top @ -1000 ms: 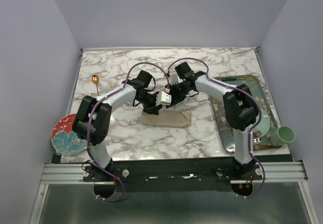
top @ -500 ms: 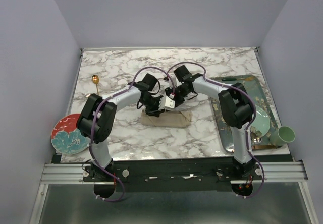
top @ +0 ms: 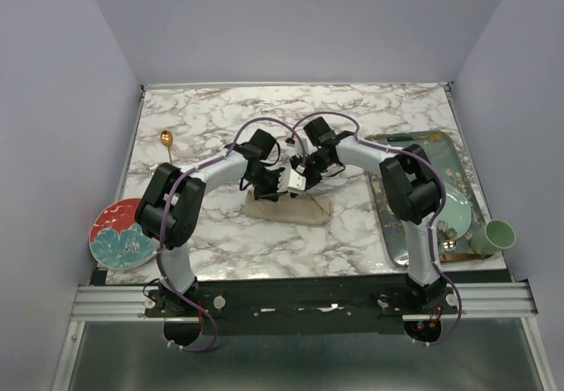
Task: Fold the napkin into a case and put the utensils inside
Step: Smooth out the smaller rectangle-folded napkin at the center of the board.
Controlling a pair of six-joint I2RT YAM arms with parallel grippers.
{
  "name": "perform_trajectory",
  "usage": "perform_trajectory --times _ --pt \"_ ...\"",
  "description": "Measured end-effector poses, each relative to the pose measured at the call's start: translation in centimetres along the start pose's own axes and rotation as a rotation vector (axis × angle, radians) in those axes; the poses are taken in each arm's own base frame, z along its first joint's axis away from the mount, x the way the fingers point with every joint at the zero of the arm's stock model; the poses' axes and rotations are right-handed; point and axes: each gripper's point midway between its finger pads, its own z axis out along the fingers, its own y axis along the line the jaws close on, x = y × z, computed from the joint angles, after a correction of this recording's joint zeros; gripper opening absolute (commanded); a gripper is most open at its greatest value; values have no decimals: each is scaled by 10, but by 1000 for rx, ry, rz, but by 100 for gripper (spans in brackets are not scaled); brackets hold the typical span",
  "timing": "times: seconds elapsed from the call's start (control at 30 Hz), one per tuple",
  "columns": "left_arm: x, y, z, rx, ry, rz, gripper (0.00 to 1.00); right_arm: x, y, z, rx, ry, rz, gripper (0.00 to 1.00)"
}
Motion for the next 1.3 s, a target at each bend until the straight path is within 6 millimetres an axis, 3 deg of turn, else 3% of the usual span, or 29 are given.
perform_trajectory --times 0.63,0.83,1.0,1.1,1.13,1.23,1.3 --pt "-4 4 3 -25 9 15 0 9 7 6 -28 23 -10 4" --pt "-10 0 8 -22 26 43 0 10 7 6 -28 25 -13 9" --pt "-7 1 9 -32 44 32 0 13 9 1 -17 20 -37 20" --pt "-6 2 10 -42 46 23 8 11 11 -4 -5 10 -55 22" --pt "-6 3 10 -48 47 15 21 11 11 -7 1 7 -62 23" --pt "-5 9 9 -77 43 -8 38 10 13 -13 12 -1 -74 24" --pt "-6 14 7 -97 35 -35 43 9 13 -17 22 -4 -72 24"
